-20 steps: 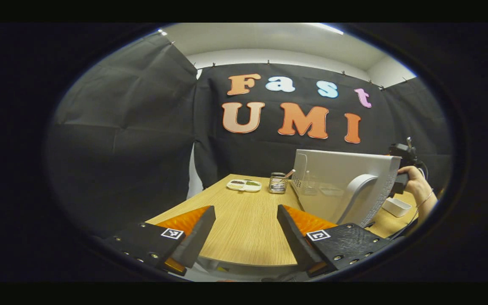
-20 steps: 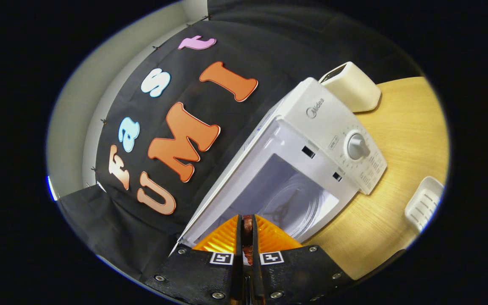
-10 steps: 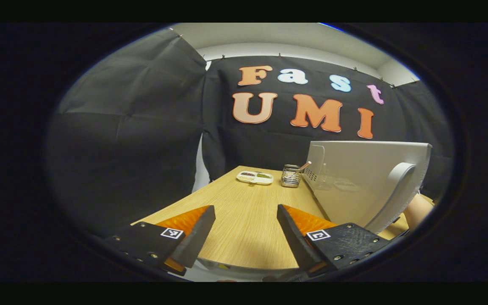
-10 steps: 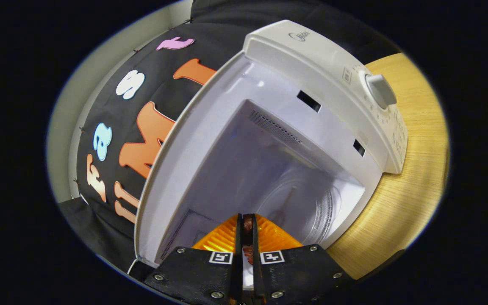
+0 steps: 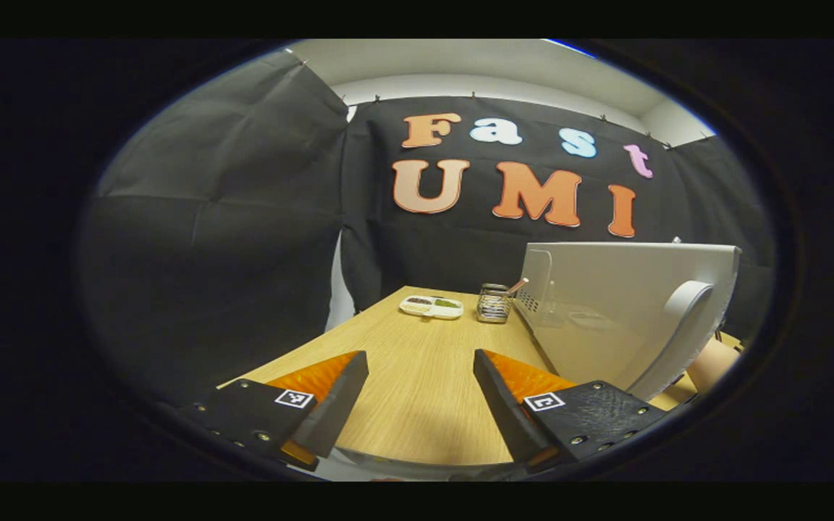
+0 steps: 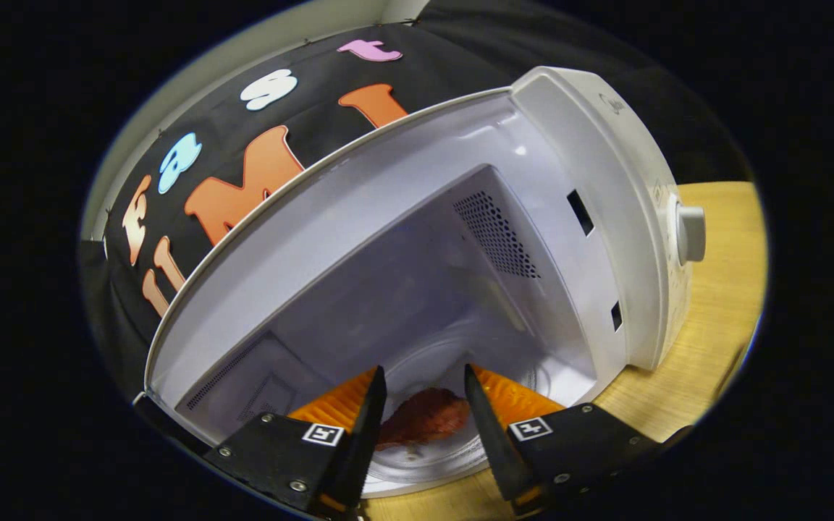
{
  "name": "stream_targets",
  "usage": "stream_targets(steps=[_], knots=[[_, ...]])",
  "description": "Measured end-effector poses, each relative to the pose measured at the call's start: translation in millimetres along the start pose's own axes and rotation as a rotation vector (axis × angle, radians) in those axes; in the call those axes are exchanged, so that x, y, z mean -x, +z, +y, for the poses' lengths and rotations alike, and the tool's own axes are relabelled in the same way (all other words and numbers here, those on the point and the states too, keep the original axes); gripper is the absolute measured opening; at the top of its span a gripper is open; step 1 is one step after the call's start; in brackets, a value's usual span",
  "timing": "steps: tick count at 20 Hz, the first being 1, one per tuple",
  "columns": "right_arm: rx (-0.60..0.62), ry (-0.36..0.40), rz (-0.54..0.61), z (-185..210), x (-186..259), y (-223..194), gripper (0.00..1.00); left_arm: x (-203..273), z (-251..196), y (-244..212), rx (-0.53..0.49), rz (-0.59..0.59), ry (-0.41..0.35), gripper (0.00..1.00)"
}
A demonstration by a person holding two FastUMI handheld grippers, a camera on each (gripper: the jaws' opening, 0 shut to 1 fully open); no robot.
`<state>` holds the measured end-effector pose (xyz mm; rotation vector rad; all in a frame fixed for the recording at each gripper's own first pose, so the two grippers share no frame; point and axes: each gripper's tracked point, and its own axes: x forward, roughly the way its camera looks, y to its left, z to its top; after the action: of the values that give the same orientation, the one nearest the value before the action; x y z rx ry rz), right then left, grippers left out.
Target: Open the microwave oven with the left hand, put the food in, and close the microwave oven.
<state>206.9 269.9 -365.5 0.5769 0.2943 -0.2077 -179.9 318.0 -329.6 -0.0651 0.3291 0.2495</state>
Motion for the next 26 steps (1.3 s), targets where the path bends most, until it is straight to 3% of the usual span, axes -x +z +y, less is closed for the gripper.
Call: stream_targets(steps=[1,3,14,17,21,24,26], knots=[[0.032,-0.007,0.002,-2,4,2,0.83,2,-1,3,-0.003,-0.006,0.0,0.89],[0.102,-0.002,0.007,-3,14,4,0.94,5,-3,6,-0.007,-0.014,0.002,0.89],[0.373,0.198,0.034,5,115,63,0.94,9,-18,20,-0.043,-0.045,-0.011,0.9],[0.42,0.225,0.0,-3,145,101,0.94,7,-26,27,-0.058,-0.061,-0.025,0.88],[0.5,0.207,-0.065,-21,174,155,0.94,5,-34,32,-0.055,-0.072,-0.038,0.9],[0.513,0.21,-0.083,-28,195,183,0.94,6,-49,28,-0.06,-0.049,-0.084,0.91],[0.506,0.202,-0.109,-34,206,203,0.95,8,-54,32,-0.051,-0.056,-0.1,0.66]])
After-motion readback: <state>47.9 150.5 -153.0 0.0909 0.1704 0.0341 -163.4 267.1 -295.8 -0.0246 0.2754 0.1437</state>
